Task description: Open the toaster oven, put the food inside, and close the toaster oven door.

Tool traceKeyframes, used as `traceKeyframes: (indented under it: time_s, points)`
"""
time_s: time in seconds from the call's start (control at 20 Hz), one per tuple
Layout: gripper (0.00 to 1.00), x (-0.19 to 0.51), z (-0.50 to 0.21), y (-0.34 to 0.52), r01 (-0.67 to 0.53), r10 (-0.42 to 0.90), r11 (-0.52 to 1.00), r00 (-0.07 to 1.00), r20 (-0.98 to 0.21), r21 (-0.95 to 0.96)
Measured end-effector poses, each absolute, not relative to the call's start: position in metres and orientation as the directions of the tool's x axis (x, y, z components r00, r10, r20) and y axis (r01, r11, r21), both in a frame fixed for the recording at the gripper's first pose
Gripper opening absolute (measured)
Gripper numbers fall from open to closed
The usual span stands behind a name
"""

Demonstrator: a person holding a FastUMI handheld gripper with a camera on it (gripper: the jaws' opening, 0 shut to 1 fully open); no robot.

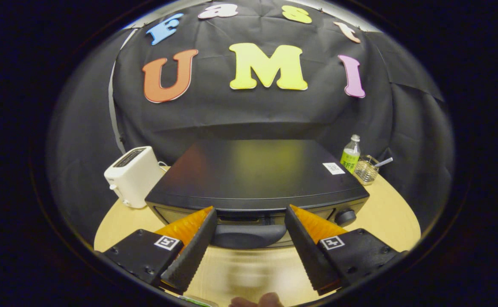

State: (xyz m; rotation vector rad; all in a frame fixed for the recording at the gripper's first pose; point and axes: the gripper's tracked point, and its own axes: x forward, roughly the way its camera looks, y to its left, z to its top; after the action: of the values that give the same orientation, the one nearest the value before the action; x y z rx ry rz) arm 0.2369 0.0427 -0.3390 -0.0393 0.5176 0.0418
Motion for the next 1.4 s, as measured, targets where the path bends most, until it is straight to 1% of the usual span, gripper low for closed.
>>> traceKeyframes:
  time_s: [0.25, 0.45, 0.6, 0.85, 1.2, 1.4]
  points:
    - [1.00, 0.232, -0.342, 0.044, -0.036, 0.021, 0.999, 0.864, -0.503, -0.020]
    - [1.00, 0.208, -0.347, 0.043, -0.040, 0.030, 0.999, 0.846, -0.532, -0.008]
    - [1.00, 0.178, -0.355, 0.041, -0.038, 0.023, 0.999, 0.823, -0.567, -0.014]
    - [1.00, 0.140, -0.383, 0.038, -0.043, 0.018, 0.999, 0.759, -0.650, -0.023]
    - [1.00, 0.107, -0.421, 0.036, -0.021, 0.060, 0.998, 0.632, -0.773, 0.060]
    - [1.00, 0.103, -0.414, 0.035, -0.025, 0.066, 0.998, 0.627, -0.776, 0.064]
